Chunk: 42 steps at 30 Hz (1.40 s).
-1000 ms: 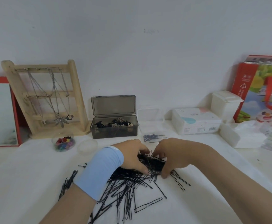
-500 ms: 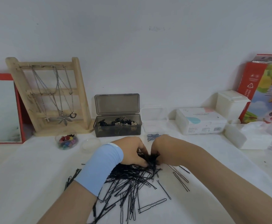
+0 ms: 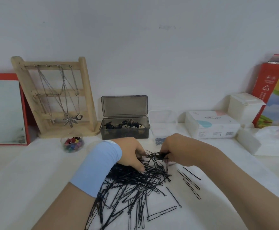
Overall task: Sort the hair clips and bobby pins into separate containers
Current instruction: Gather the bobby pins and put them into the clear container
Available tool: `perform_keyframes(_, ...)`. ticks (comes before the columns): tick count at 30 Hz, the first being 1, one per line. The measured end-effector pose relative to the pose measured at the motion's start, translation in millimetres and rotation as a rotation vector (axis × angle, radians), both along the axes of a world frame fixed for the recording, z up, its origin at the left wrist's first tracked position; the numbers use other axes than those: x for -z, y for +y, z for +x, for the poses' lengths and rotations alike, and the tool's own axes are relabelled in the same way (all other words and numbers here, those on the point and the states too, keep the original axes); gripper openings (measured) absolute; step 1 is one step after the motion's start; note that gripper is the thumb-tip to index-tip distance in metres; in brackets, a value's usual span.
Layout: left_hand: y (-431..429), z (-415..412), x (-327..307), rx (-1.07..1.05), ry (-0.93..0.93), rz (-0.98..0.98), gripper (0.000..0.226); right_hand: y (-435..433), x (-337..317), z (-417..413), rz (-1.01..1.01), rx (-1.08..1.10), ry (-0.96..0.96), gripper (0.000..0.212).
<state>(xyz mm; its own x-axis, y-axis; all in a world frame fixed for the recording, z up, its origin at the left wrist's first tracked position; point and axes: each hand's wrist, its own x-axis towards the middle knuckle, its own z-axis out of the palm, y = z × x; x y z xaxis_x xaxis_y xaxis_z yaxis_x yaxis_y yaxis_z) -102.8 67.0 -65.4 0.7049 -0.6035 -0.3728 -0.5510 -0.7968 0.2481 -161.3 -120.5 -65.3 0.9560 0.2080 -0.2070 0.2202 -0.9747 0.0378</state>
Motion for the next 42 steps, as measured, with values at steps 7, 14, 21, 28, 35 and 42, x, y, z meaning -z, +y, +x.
perform_keyframes(7, -8, 0, 3, -0.04, -0.04, -0.291, 0.02, 3, 2, 4, 0.252, 0.049, -0.038, 0.021)
perform_keyframes(14, -1, 6, 2, -0.085, -0.062, -0.286, 0.027, 0, 9, 5, 0.42, 0.052, 0.081, 0.023)
perform_keyframes(21, 19, 11, -5, -0.112, 0.05, -0.165, 0.015, -3, 1, -1, 0.445, 0.066, 0.153, 0.024)
perform_keyframes(28, 27, 12, -13, -0.057, -0.012, -0.089, 0.034, 0, -2, -4, 0.759, 0.161, 0.205, 0.025)
perform_keyframes(35, 5, 2, -20, -0.05, 0.092, -0.795, 0.043, 5, 4, -1, 1.137, 0.131, 0.37, 0.022)
perform_keyframes(42, -2, -1, -14, -0.109, -0.146, -0.929, 0.028, 2, 6, -1, 1.227, 0.066, 0.371, 0.022)
